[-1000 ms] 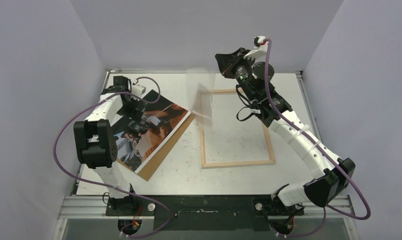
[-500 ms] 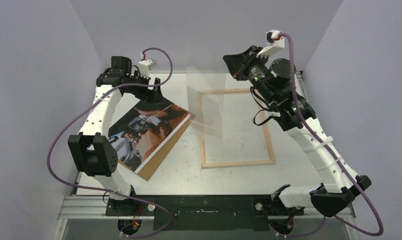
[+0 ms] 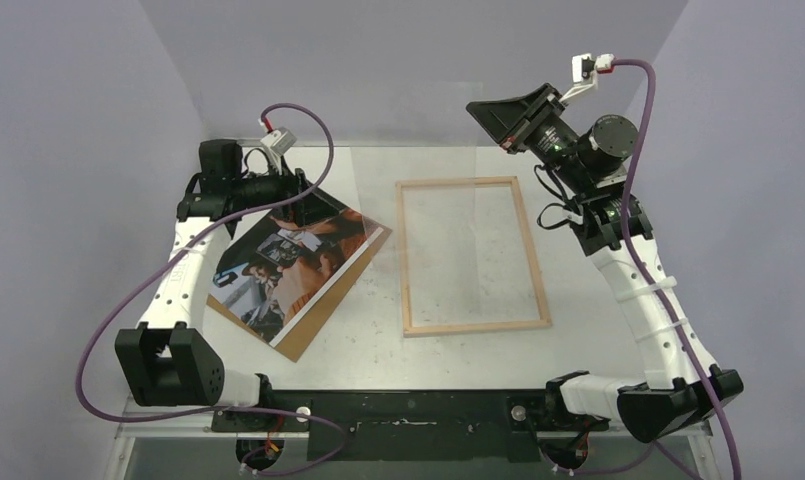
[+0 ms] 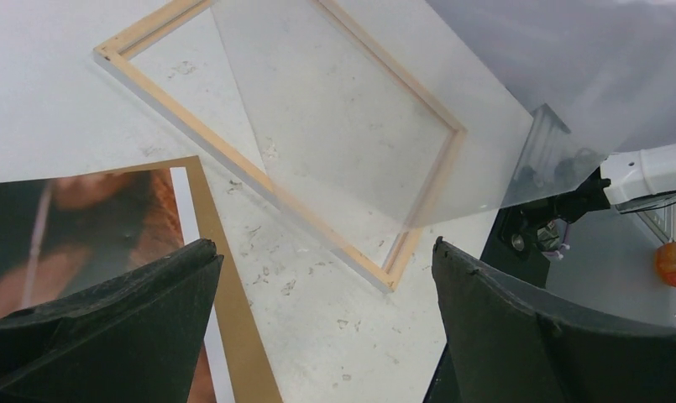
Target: Put the photo into the frame
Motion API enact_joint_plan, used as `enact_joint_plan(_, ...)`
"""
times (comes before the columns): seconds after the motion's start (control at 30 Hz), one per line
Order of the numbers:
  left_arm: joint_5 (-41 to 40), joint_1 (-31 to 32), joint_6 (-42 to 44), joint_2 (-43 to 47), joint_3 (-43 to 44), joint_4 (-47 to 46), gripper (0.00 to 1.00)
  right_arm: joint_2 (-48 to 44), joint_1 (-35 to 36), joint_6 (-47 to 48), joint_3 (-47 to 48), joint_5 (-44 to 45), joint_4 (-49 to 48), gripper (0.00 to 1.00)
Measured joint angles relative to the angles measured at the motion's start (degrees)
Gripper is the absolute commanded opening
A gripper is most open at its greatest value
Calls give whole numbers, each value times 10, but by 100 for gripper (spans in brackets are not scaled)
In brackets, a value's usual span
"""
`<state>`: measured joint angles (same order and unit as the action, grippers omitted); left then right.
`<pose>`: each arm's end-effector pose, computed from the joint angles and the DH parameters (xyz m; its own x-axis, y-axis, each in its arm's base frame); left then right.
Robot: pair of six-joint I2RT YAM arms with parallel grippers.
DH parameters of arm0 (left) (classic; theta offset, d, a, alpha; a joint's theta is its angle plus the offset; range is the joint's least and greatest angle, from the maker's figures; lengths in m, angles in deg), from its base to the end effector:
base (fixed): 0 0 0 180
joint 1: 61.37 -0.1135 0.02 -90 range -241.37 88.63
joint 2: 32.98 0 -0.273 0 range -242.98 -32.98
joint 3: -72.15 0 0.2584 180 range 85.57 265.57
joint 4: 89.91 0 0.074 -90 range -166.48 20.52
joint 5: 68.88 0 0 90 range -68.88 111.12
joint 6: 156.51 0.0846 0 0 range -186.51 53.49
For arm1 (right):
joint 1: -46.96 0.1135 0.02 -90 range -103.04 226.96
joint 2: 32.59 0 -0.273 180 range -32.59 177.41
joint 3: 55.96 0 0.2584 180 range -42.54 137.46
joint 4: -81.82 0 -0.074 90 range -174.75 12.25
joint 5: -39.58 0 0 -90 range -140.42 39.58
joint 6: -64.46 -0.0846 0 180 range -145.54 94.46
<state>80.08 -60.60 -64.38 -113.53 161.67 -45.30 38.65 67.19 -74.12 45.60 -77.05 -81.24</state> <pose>0.3250 -0.0769 0.3545 -0.5561 0.0266 -0.8307 0.7244 0.5056 -0.4687 0.2692 0.1396 0.5371 -0.3950 0.5688 -0.7214 -0.6380 0.3952 0.6609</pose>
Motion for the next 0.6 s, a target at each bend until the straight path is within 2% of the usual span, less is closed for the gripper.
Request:
enact_joint_plan(0.2,9,-2,-47,10,-25,-70,96,12,-52,-139,-70,-95,-119,5)
enact_joint_plan(0.6,12,-2,-88,11,-59,-130,97,19,-52,-223,-69,-155,-212,5)
